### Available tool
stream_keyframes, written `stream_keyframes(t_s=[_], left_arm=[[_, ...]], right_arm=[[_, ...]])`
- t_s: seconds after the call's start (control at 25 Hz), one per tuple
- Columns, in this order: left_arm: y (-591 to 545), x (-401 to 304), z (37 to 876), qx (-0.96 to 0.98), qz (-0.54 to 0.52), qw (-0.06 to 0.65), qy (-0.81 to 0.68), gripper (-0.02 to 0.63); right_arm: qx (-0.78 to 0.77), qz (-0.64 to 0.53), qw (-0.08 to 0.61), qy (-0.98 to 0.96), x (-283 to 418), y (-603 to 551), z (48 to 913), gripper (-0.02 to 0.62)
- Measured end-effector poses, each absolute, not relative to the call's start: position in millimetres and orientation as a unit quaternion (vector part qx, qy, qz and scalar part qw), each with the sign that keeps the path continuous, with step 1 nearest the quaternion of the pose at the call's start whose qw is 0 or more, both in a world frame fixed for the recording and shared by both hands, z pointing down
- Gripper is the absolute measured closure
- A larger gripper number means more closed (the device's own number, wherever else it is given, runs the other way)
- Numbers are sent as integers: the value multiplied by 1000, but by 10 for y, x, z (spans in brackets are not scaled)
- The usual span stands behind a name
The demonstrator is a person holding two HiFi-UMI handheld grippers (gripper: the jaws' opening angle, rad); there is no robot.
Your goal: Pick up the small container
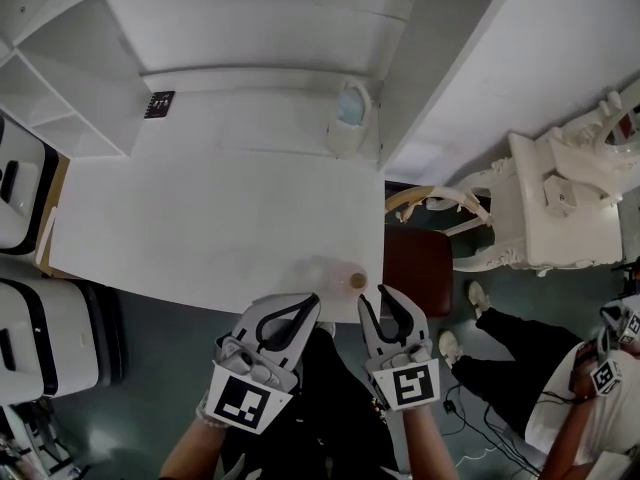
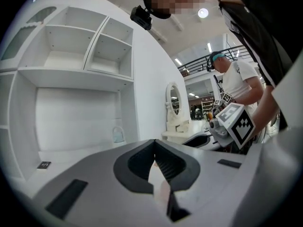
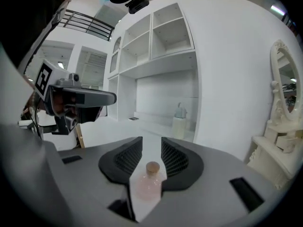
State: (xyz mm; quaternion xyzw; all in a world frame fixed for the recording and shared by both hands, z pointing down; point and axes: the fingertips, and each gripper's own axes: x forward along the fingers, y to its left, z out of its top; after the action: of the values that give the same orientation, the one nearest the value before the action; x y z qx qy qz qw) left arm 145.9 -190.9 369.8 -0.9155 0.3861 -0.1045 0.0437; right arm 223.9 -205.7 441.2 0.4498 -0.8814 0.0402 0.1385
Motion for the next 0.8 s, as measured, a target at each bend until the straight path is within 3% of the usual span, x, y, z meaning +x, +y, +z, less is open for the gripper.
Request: stream_keyframes(t_s=[0.4, 0.8], left_arm=[[-1997, 1481, 3799, -904, -116, 27, 410, 604], [-2077, 1437, 3859, -893, -131, 28, 430, 604]], right_arm=[[397, 41, 200, -895, 2150, -2183, 4959, 425], [366, 65, 213, -904, 2026, -2289, 5344, 410]])
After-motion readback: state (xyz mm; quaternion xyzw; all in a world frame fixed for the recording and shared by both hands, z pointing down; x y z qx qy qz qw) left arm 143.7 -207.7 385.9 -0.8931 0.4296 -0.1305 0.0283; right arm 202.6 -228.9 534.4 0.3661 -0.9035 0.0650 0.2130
